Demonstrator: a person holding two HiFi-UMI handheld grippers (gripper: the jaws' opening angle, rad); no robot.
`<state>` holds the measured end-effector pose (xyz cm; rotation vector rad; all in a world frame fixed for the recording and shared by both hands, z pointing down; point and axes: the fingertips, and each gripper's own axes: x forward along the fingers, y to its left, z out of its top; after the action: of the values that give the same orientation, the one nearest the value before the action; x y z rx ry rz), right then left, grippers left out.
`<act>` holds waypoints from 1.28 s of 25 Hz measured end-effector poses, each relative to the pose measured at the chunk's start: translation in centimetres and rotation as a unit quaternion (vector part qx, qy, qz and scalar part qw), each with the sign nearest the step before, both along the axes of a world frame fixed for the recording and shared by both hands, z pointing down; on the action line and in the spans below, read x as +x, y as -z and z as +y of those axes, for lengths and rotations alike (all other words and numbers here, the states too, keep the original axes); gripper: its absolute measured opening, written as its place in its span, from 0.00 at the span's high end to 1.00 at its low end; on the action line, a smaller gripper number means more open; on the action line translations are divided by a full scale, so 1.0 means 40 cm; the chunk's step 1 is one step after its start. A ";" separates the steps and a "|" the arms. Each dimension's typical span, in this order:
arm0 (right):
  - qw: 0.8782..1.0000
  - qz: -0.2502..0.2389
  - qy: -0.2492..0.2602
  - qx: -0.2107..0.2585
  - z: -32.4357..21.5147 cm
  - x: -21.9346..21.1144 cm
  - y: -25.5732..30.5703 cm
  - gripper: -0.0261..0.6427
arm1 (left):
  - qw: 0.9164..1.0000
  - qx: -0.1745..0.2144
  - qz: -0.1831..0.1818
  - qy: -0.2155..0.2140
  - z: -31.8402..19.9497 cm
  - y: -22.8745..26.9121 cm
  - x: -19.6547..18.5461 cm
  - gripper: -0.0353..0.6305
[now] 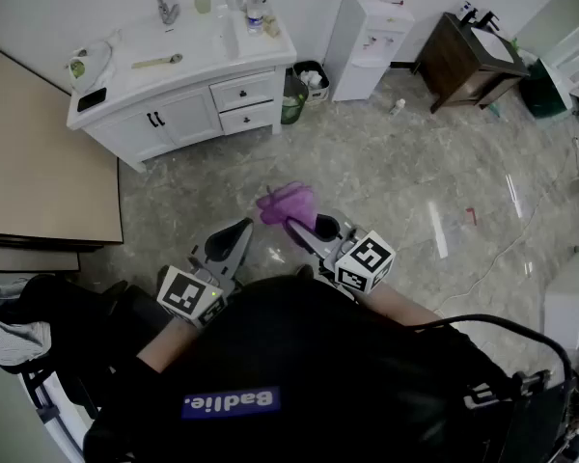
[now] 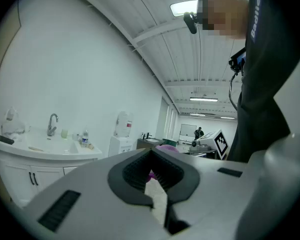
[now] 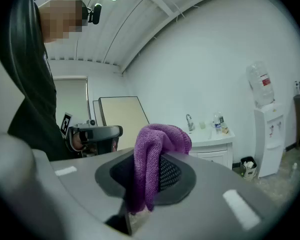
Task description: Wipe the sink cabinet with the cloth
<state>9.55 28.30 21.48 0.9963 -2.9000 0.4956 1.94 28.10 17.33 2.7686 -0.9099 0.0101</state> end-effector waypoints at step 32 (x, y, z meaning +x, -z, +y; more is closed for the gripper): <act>0.998 -0.019 0.036 -0.045 -0.124 0.119 -0.105 0.87 | 0.997 -0.012 -0.022 0.077 -0.116 -0.019 0.070 0.94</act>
<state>14.29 23.35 25.69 0.8774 -2.9049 0.6398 4.73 23.47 18.08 2.6791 -1.1249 0.0559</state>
